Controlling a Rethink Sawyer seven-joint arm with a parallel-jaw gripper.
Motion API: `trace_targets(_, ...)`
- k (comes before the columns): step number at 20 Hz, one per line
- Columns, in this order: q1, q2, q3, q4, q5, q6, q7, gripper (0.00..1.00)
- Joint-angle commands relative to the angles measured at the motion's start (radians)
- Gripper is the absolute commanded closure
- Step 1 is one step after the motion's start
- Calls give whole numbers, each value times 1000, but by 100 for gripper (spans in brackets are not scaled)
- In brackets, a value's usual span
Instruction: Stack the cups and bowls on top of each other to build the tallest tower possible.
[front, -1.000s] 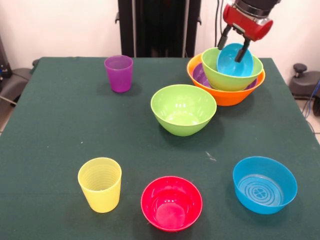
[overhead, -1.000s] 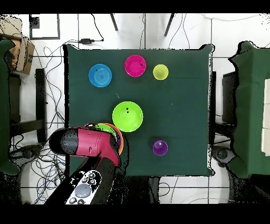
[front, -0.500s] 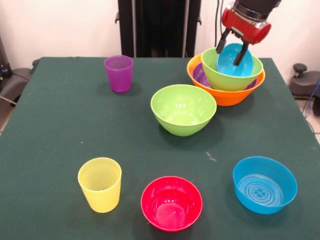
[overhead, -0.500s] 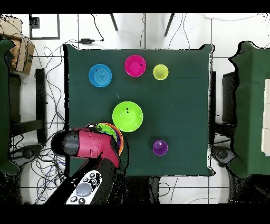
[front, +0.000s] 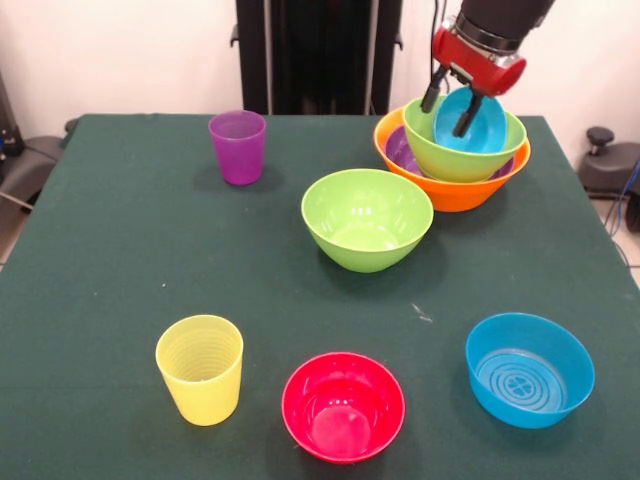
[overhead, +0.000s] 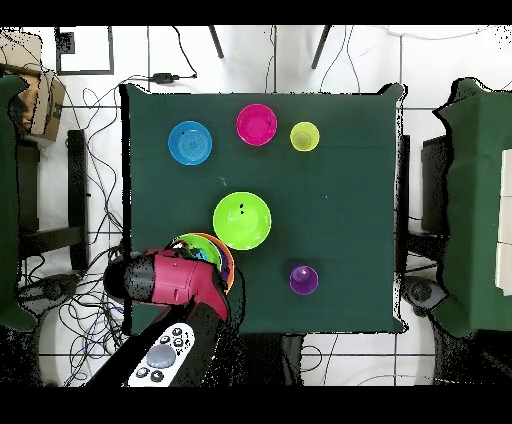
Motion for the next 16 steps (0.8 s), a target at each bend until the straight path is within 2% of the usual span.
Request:
trace_targets(1, 16, 11, 99, 70, 38, -55, 185, 0)
trace_targets(9, 51, -27, 86, 114, 47, -46, 195, 0)
trace_targets(16, 43, -57, 99, 164, 45, -74, 174, 0)
